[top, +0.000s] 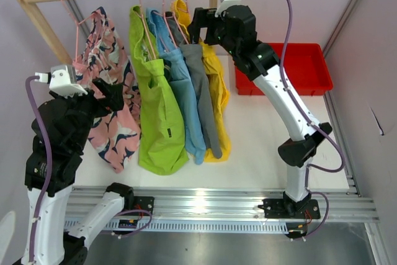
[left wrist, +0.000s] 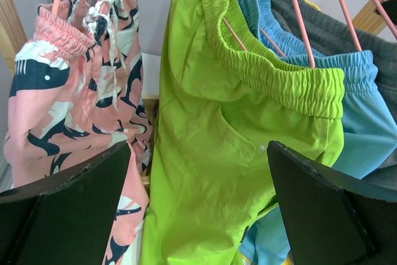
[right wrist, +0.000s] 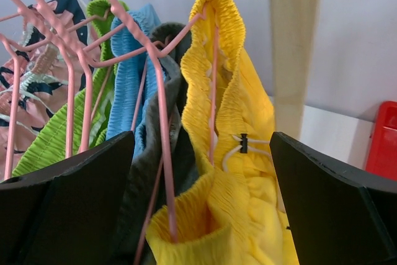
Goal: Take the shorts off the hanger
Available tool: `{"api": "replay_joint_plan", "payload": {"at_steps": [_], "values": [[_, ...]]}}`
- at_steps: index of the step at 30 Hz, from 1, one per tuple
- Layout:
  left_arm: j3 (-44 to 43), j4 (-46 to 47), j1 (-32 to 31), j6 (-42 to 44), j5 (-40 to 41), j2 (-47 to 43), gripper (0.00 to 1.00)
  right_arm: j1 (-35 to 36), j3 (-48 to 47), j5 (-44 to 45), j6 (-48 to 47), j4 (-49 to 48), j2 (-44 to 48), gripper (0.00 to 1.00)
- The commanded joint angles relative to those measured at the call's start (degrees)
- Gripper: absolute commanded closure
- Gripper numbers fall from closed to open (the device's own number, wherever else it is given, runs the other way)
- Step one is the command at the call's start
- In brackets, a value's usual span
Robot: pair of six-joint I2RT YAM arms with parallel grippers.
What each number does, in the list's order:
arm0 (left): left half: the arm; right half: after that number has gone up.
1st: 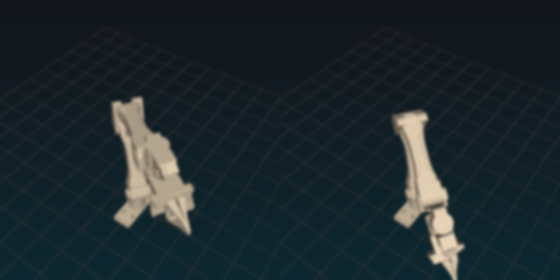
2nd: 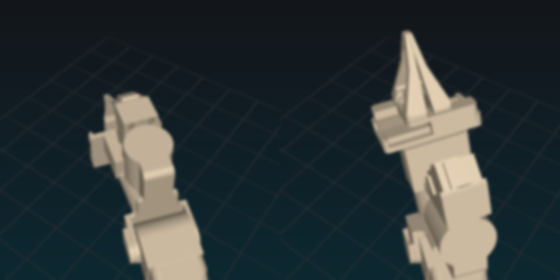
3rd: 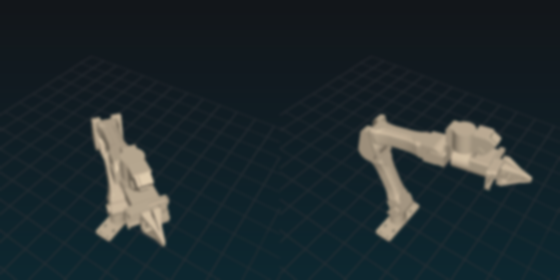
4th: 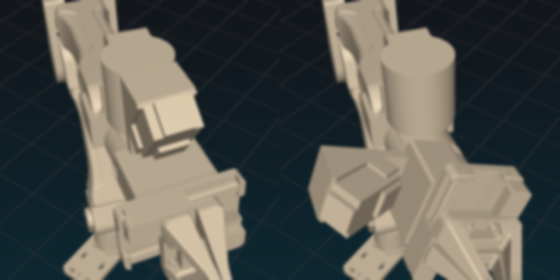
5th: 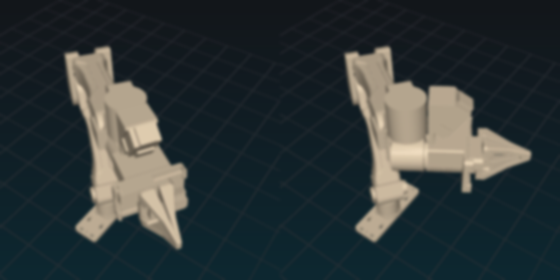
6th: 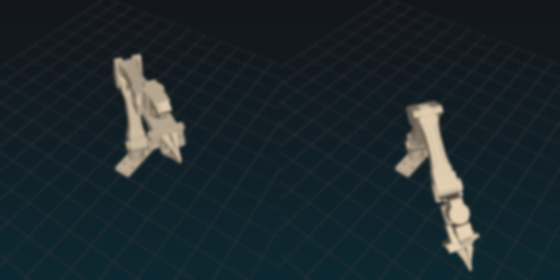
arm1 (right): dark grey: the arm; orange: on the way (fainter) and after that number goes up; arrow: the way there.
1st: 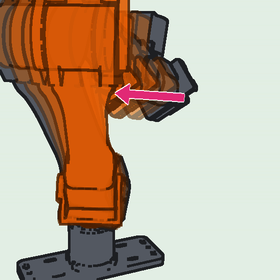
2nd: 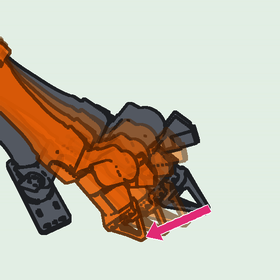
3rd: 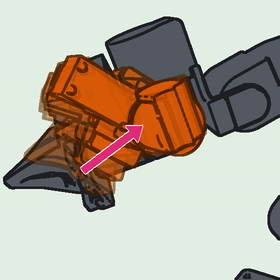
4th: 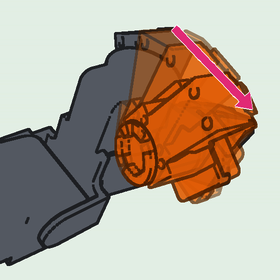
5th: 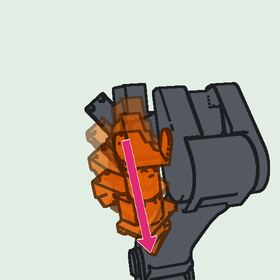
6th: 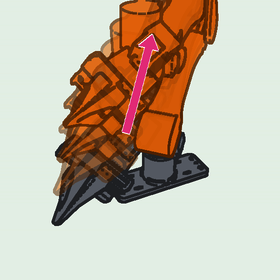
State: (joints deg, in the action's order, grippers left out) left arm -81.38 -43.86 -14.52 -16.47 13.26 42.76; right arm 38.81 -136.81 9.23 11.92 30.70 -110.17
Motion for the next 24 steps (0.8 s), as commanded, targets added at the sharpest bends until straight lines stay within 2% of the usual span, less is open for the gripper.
{"api": "replay_joint_plan", "payload": {"at_steps": [1,4,8,11,24], "values": [[0.35,1.76,-0.68,1.18,-0.60,0.22,0.01,1.09,-4.16,0.87,0.38,-2.40,-3.99,0.01],[1.05,1.84,-0.94,1.26,-0.25,-0.22,0.01,2.32,-4.78,0.87,0.56,-3.97,-5.14,0.02],[1.76,2.19,-1.03,1.35,-0.16,-0.84,0.01,4.08,-4.95,2.89,-1.19,-6.61,-6.98,0.16],[2.55,2.11,-1.21,1.44,-0.16,-1.19,0.01,4.96,-5.48,4.03,-2.16,-8.37,-7.78,0.20],[4.66,2.64,-1.74,1.62,0.45,-2.25,0.01,6.63,-7.24,6.85,-5.51,-13.21,-6.02,0.12]]}}
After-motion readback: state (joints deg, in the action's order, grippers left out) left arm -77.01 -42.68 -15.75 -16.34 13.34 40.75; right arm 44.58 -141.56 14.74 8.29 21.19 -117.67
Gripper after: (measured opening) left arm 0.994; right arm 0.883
